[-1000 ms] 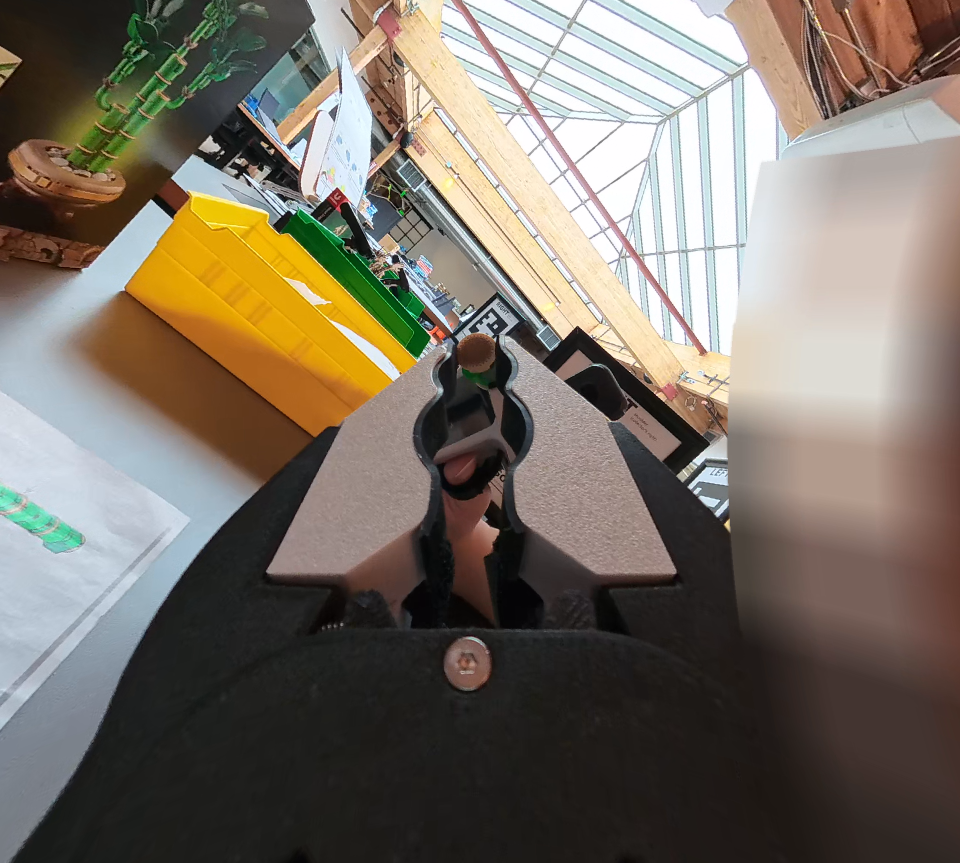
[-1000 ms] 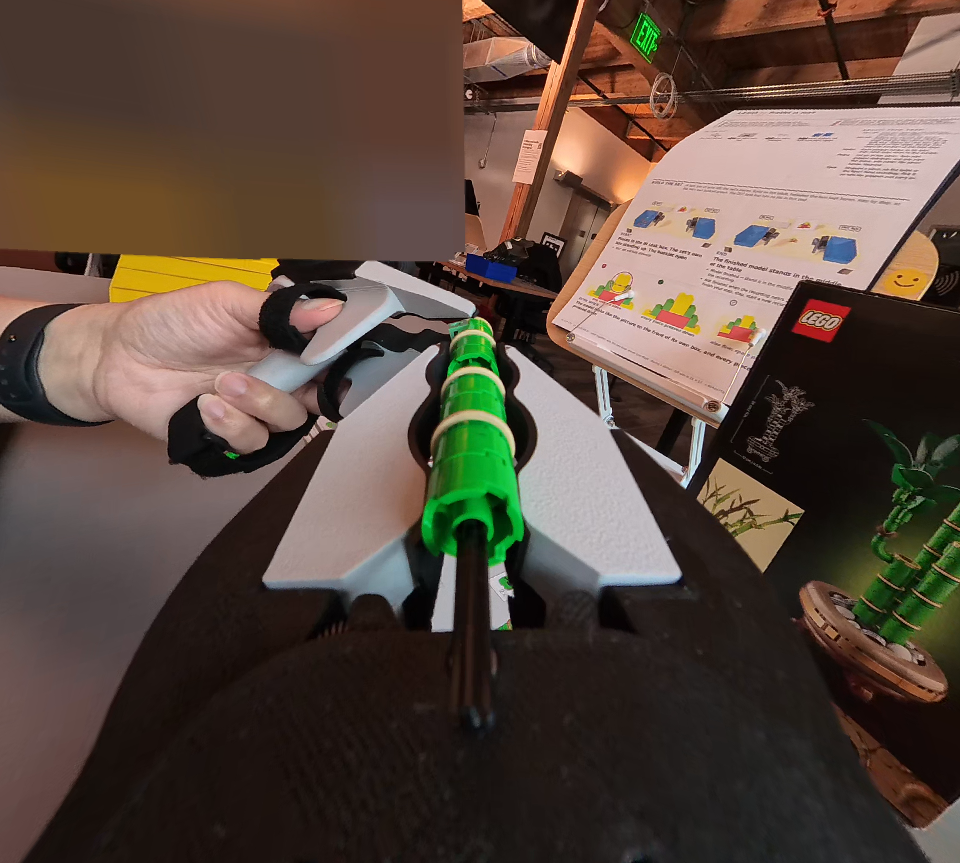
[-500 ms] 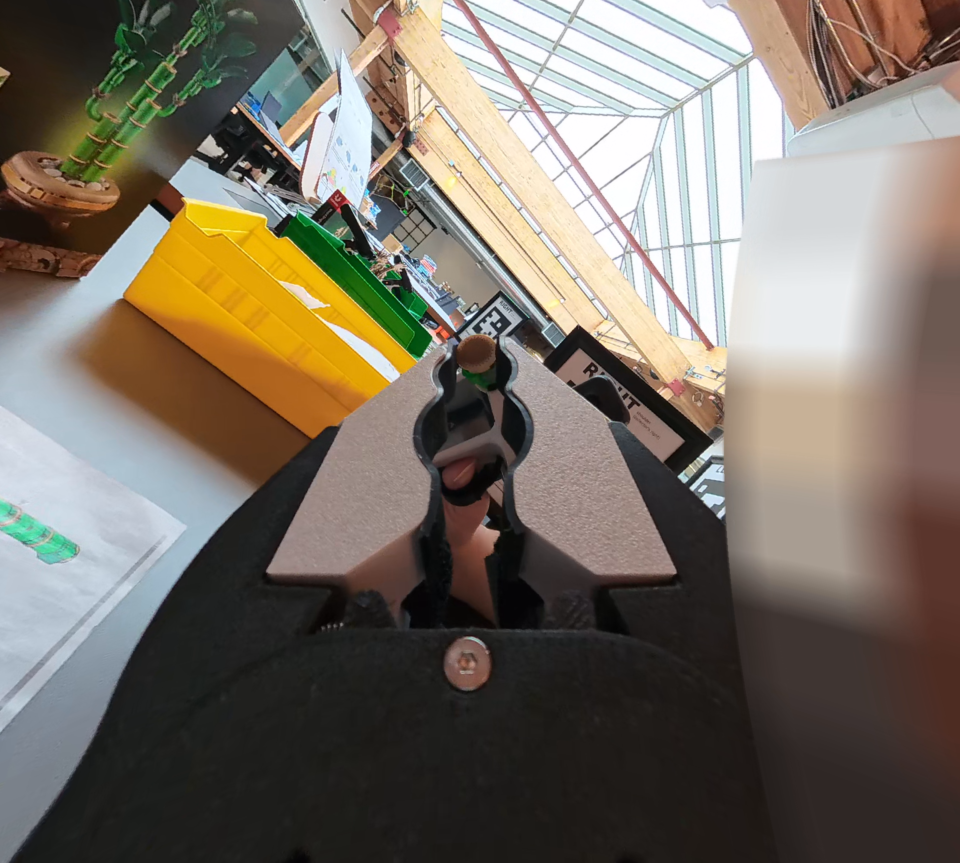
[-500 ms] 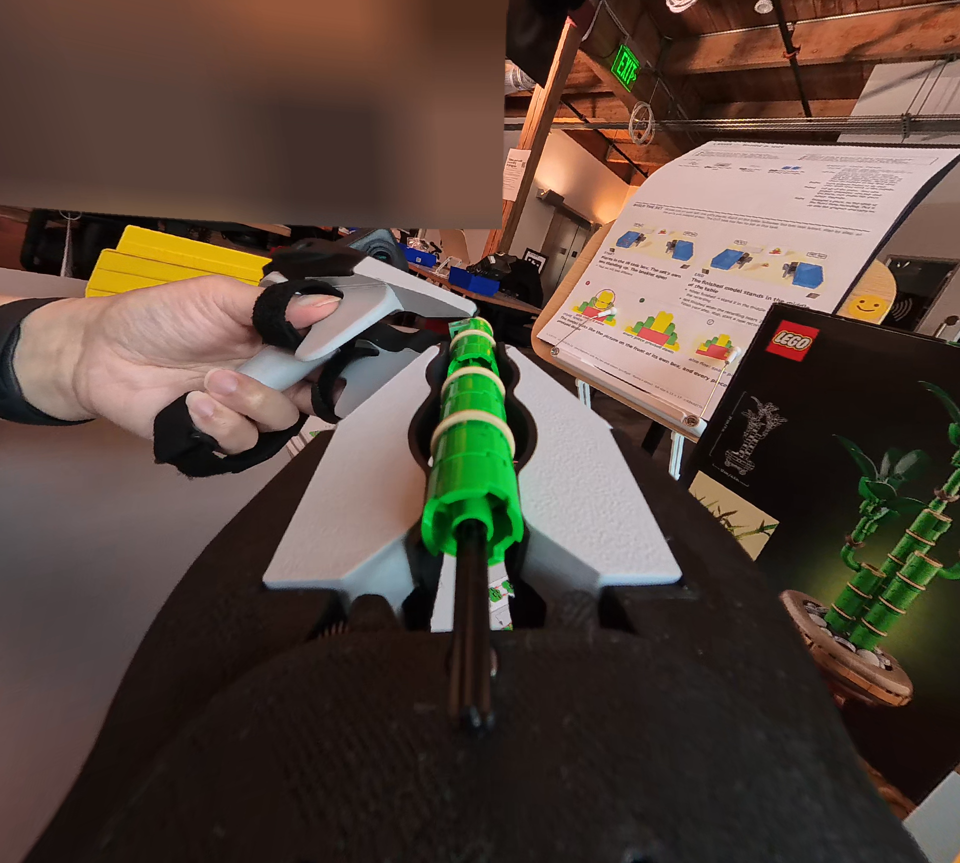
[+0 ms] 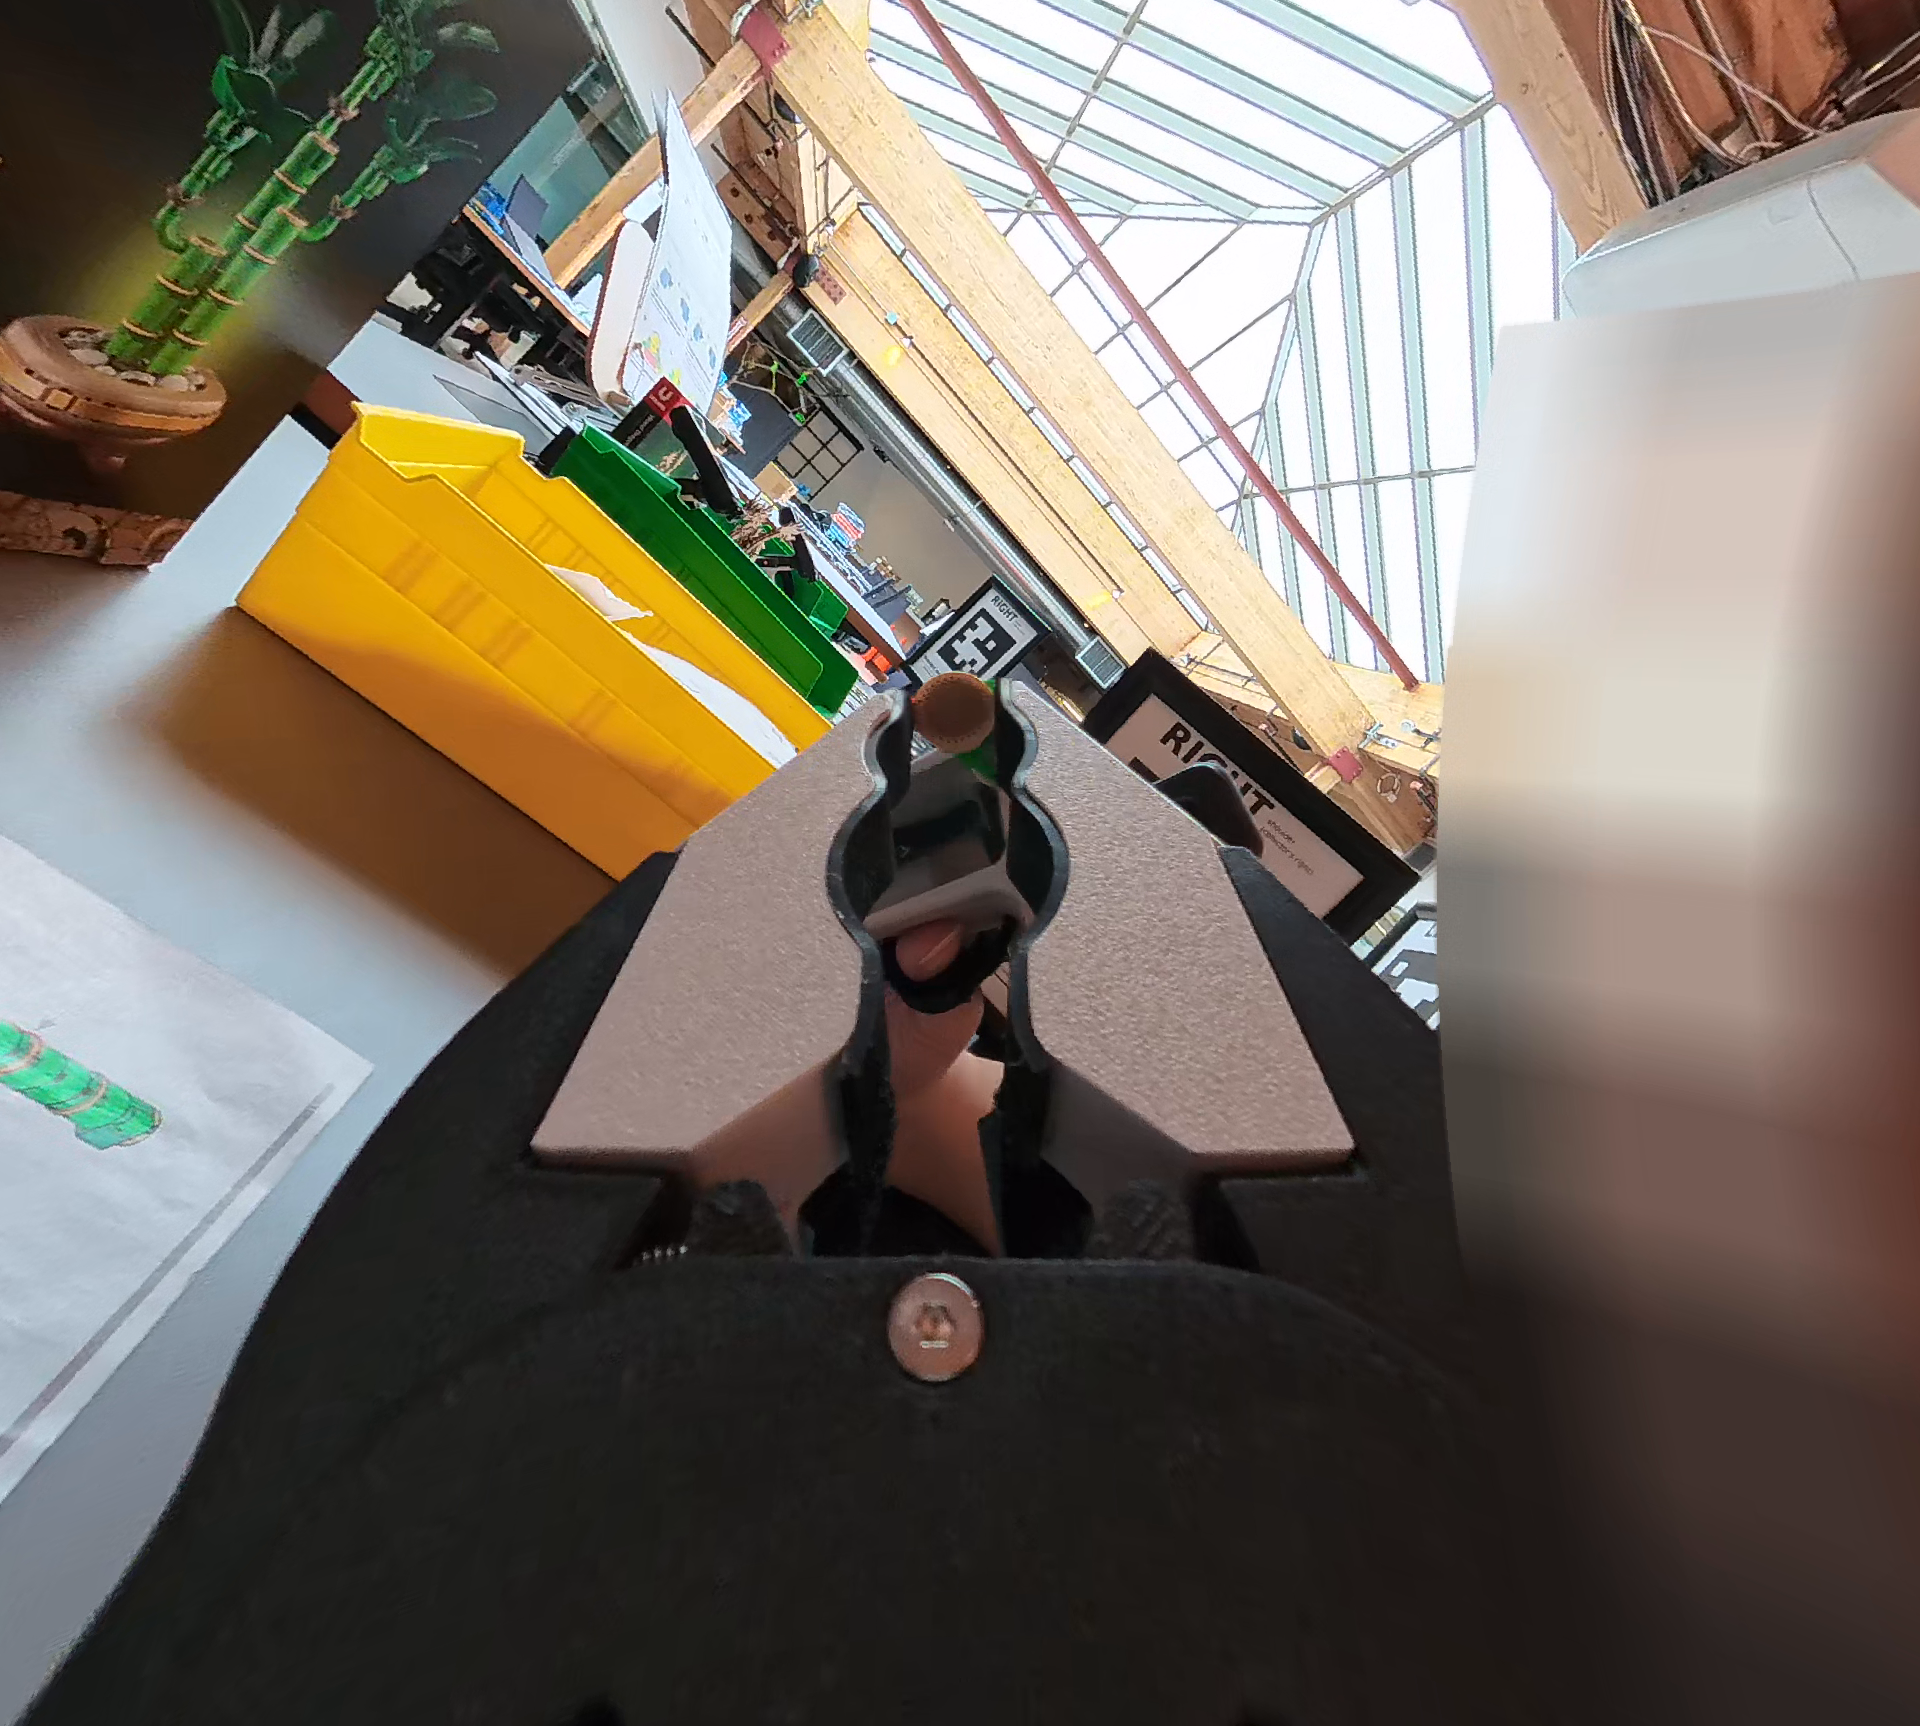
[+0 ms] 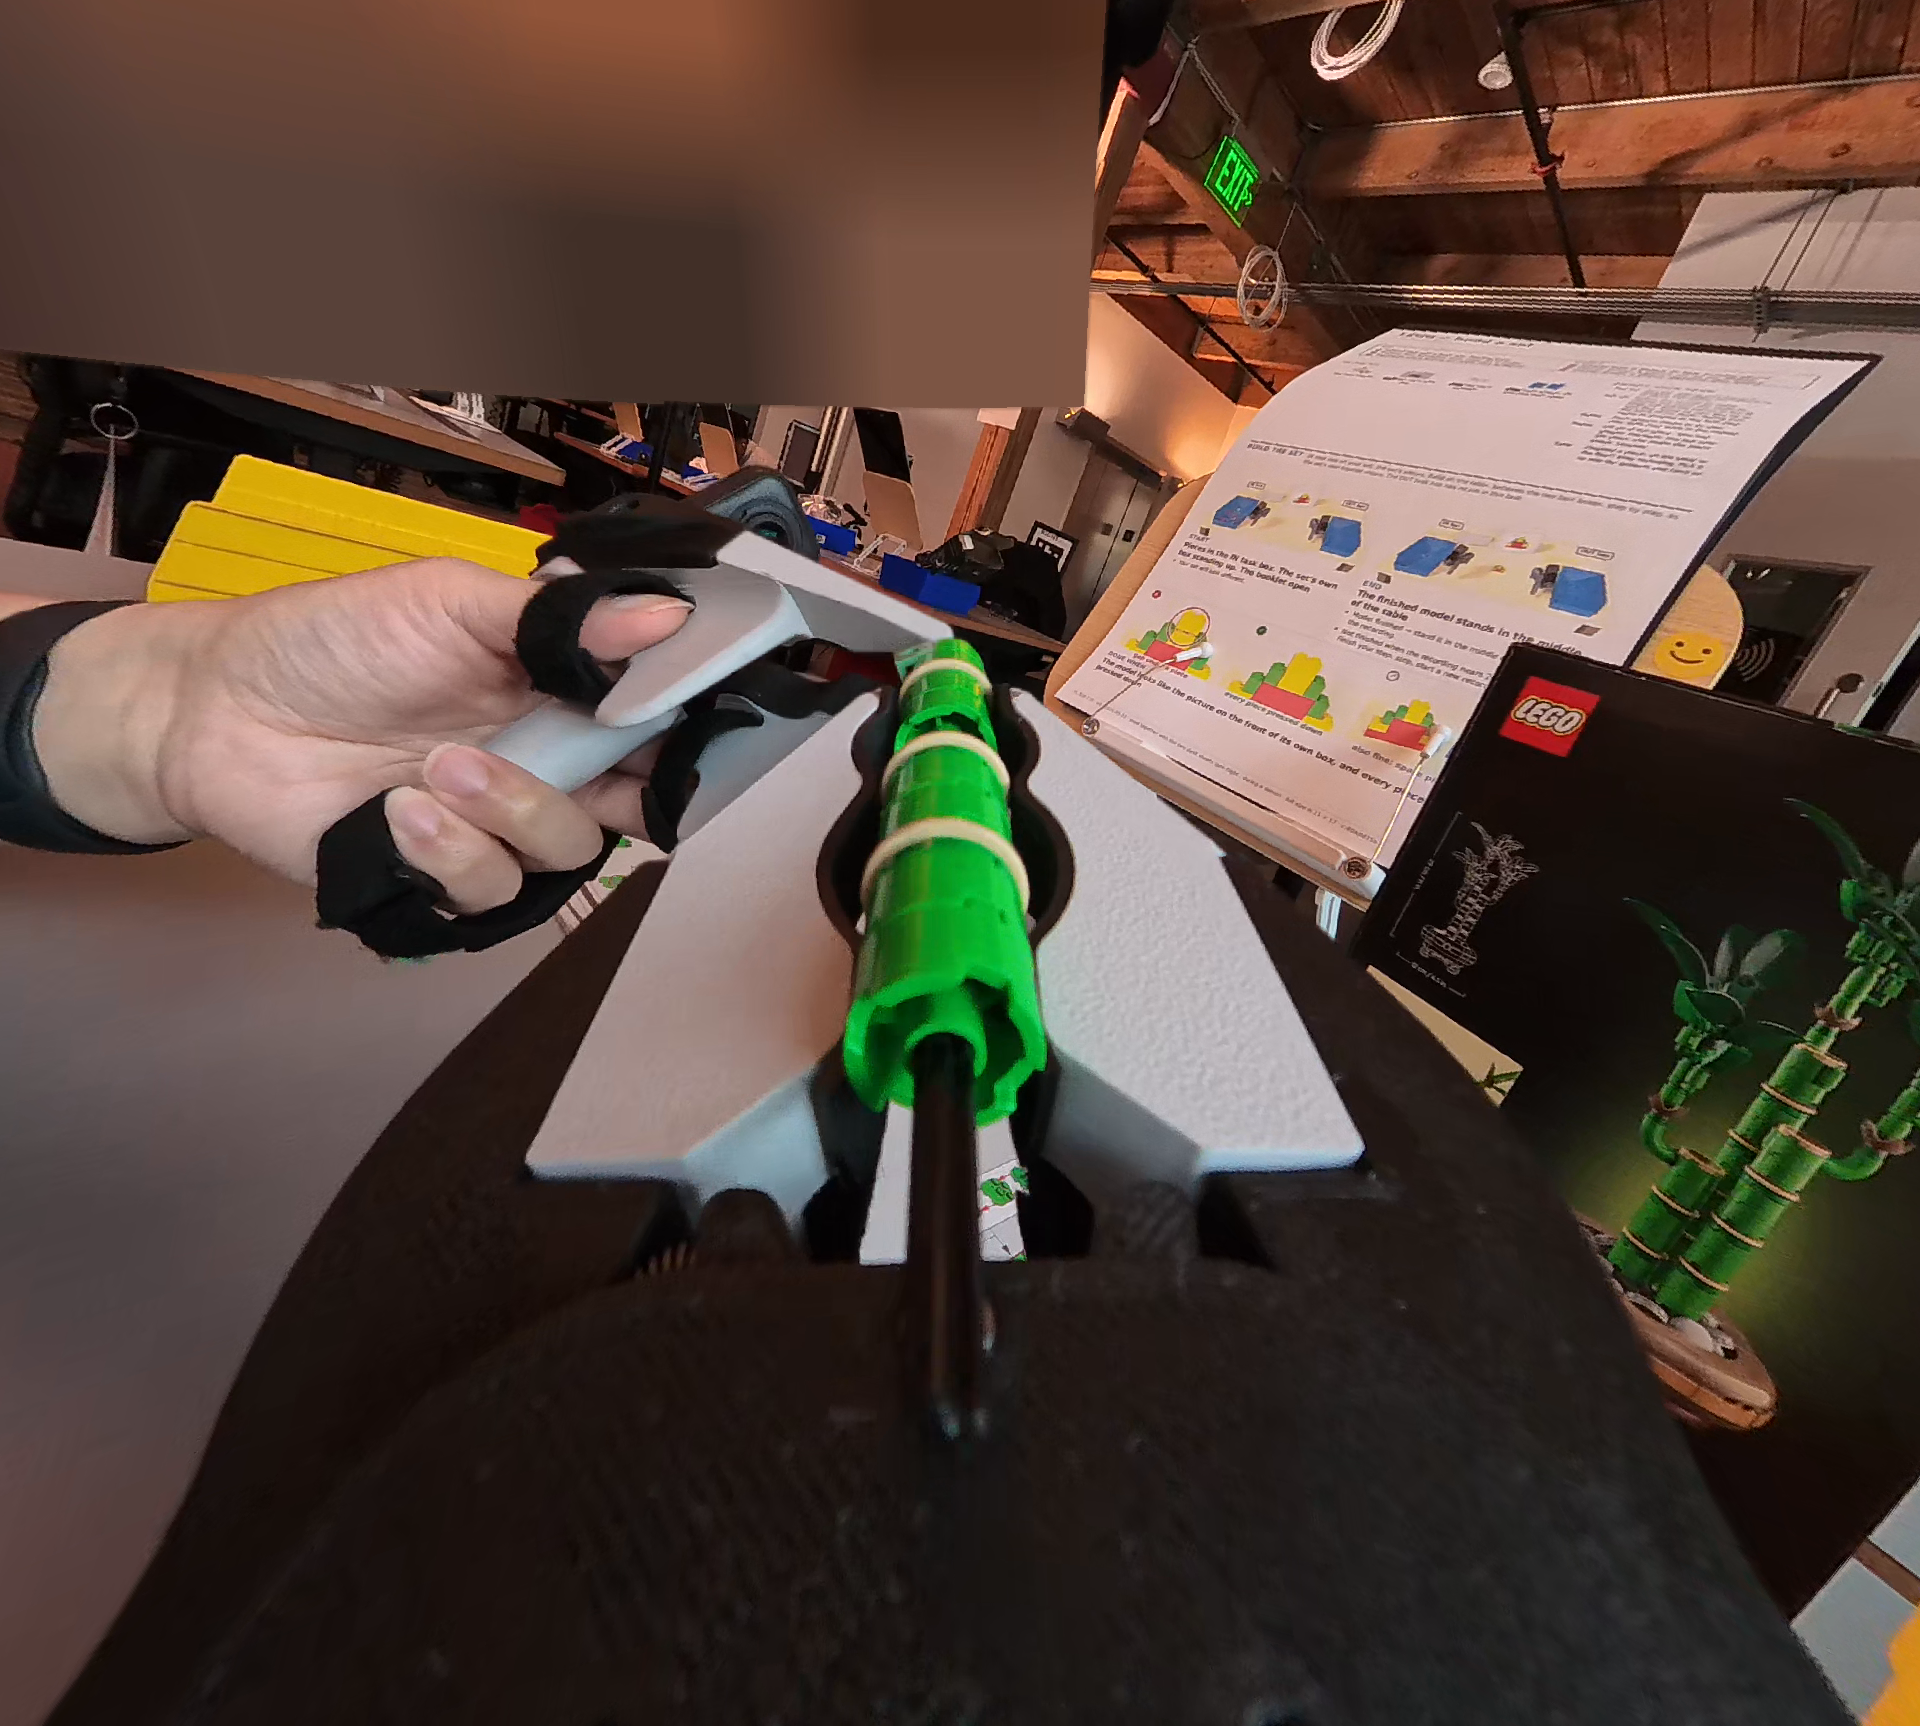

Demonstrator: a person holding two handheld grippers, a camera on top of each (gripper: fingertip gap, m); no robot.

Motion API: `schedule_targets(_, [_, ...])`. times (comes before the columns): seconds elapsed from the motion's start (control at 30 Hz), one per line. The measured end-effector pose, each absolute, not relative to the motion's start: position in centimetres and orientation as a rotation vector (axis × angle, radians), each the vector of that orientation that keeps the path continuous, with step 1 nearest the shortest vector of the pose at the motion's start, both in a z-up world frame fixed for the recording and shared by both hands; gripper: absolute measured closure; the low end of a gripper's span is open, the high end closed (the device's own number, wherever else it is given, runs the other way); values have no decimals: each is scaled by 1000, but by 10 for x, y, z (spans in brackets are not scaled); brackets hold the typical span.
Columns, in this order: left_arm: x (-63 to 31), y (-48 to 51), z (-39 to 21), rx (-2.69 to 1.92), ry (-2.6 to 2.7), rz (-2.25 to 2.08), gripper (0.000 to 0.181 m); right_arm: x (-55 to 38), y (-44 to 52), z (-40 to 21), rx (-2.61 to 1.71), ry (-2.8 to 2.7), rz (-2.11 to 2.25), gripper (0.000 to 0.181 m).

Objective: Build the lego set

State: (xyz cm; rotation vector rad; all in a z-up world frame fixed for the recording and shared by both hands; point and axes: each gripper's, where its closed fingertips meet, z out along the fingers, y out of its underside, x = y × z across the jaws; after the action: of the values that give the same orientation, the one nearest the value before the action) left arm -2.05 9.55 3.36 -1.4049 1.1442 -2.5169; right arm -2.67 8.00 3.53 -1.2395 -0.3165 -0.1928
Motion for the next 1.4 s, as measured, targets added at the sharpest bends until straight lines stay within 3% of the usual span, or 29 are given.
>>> schedule_targets(1.4, [-32, 86, 37, -1386, 1308, -2601, 171, -34, 78, 35, -1230, -383, -98, 165])
